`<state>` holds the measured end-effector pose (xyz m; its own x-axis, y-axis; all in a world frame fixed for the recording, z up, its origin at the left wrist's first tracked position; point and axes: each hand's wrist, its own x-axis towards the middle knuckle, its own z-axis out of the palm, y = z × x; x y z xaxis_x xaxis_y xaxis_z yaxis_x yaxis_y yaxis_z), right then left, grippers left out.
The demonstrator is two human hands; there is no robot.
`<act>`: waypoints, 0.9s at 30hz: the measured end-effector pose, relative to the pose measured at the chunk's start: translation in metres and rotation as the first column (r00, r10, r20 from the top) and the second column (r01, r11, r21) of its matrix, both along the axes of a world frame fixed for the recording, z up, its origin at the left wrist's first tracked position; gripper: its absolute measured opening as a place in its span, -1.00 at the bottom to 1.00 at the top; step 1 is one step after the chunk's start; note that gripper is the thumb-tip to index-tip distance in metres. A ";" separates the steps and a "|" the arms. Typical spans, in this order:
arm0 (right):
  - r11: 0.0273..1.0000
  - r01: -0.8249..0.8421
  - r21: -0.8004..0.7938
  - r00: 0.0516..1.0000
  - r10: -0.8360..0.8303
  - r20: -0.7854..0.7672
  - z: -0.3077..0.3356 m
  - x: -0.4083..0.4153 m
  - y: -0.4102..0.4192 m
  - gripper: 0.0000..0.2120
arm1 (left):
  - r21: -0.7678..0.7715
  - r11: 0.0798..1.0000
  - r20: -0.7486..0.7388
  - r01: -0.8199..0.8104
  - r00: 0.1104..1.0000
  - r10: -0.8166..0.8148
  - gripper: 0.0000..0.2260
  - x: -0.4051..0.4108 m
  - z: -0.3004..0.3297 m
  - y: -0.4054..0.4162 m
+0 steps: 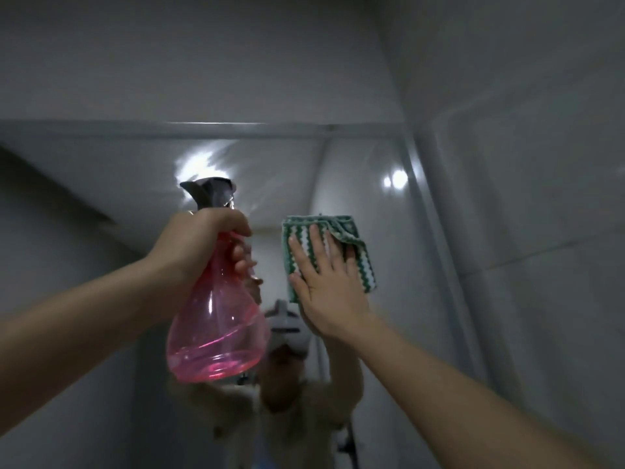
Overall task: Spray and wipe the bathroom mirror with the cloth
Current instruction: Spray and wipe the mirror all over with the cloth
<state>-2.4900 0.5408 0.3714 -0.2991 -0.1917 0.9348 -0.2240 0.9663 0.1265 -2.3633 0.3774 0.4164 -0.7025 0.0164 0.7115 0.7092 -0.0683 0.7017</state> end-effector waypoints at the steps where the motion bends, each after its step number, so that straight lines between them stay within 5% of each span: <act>1: 0.999 -0.019 0.050 1.000 0.019 0.003 0.007 0.000 -0.022 -0.46 | 0.015 1.000 0.001 -0.020 1.000 0.020 -0.89 0.000 0.001 -0.014; 6: 0.964 -0.062 0.257 0.998 0.066 -0.004 0.050 0.001 -0.116 -0.49 | 0.111 0.984 -0.053 -0.137 0.988 0.144 -0.83 -0.002 0.008 -0.078; 14: 0.955 -0.045 0.293 0.999 0.047 -0.001 0.161 0.001 -0.151 -0.50 | 0.158 0.952 -0.060 -0.263 0.960 0.275 -0.87 -0.017 0.042 -0.113; 21: 0.988 -0.045 0.150 0.998 0.051 -0.037 0.230 0.003 -0.099 -0.49 | 0.169 0.967 -0.151 -0.189 0.965 0.215 -0.89 -0.034 0.084 -0.053; 27: 0.996 -0.036 -0.086 0.999 0.033 -0.027 0.232 0.001 0.032 -0.48 | 0.088 0.994 -0.111 -0.068 0.991 0.078 -0.95 -0.054 0.080 0.012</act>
<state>-2.4894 0.5730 0.6034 -0.2694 -0.1194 0.9556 -0.2551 0.9657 0.0488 -2.4172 0.3894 0.4964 -0.6140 -0.0955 0.7835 0.7893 -0.0686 0.6102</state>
